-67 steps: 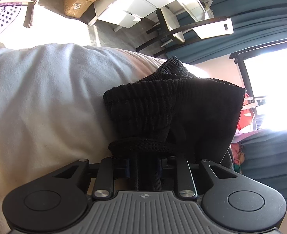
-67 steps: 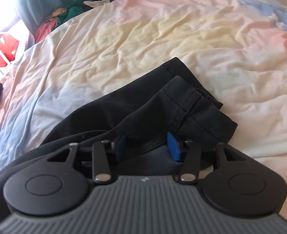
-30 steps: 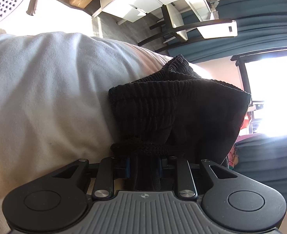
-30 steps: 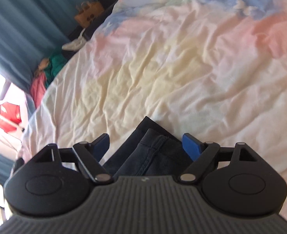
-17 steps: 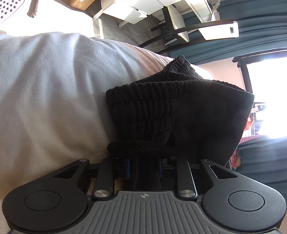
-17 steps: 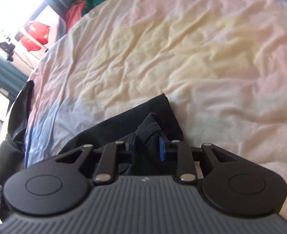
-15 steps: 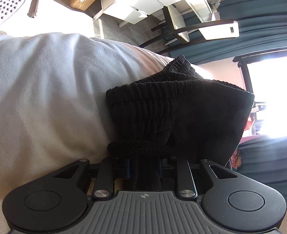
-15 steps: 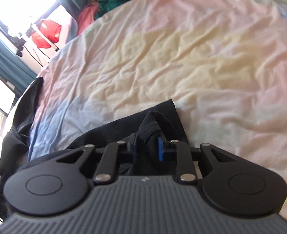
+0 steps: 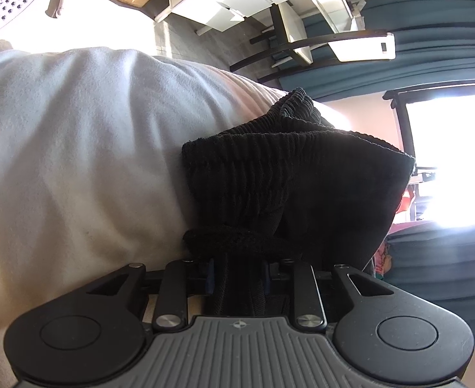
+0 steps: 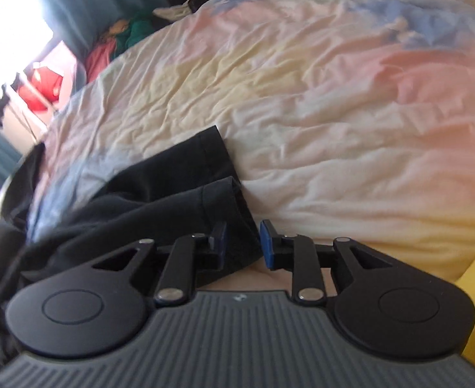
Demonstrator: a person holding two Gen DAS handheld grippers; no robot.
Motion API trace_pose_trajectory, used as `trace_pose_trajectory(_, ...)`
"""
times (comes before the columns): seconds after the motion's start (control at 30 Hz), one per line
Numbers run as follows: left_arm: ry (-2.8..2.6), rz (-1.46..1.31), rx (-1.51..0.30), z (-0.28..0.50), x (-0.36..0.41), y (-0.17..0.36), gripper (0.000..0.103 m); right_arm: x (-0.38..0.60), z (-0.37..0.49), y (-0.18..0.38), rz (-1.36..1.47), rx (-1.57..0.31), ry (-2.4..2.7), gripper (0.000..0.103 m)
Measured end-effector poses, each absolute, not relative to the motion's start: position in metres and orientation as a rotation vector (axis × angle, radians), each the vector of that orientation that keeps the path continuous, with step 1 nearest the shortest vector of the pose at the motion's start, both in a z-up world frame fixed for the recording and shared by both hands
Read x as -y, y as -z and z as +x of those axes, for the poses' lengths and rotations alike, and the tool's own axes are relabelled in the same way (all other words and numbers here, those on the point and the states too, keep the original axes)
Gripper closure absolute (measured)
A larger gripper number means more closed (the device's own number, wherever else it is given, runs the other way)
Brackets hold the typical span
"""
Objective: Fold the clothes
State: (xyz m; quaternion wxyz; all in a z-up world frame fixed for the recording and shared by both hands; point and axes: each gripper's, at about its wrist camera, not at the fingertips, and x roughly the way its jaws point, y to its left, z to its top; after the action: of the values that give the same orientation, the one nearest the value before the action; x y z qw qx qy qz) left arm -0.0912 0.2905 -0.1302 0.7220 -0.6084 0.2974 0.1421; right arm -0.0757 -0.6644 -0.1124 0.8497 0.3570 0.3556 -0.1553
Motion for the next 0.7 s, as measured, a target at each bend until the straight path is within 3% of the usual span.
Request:
trace_pose_trajectory(0.03,-0.303,-1.362,-0.649,-0.093,-0.29,0.13,0.063,0.662,-0.079,0.116,0.835,-0.733,0.311,0.044)
trace_pose_trajectory(0.07,-0.291,-1.382,-0.639,-0.094,-0.29,0.13,0.06,0.658,-0.082,0.12,0.914,-0.721,0.293,0.023)
trace_pose_trajectory(0.1,-0.279,-1.398,-0.632,-0.096,-0.29,0.13,0.054,0.655,-0.085,0.123,0.992,-0.708,0.275,0.02)
trace_pose_trajectory(0.3,-0.198,-1.423,-0.623,-0.091,-0.286,0.131,0.025,0.628,-0.055,0.162,1.272,-0.744,0.268,0.021)
trace_pose_trajectory(0.47,-0.227,-1.37,-0.693,-0.076,-0.281,0.134,0.025,0.622,-0.024,0.179,1.268,-0.699,0.422,0.021)
trace_pose_trajectory(0.53,-0.232,-1.371,-0.689,-0.074,-0.282,0.137,0.026,0.622,-0.006,0.171,1.212,-0.682,0.481,0.043)
trace_pose_trajectory(0.57,-0.234,-1.371,-0.687,-0.073,-0.282,0.138,0.027,0.621,0.003,0.167,1.184,-0.674,0.51,0.068)
trace_pose_trajectory(0.6,-0.237,-1.37,-0.685,-0.072,-0.282,0.139,0.03,0.621,0.012,0.163,1.155,-0.665,0.539,0.087)
trace_pose_trajectory(0.7,-0.239,-1.356,-0.682,-0.07,-0.282,0.14,0.032,0.621,0.034,0.133,1.082,-0.581,0.536,0.096)
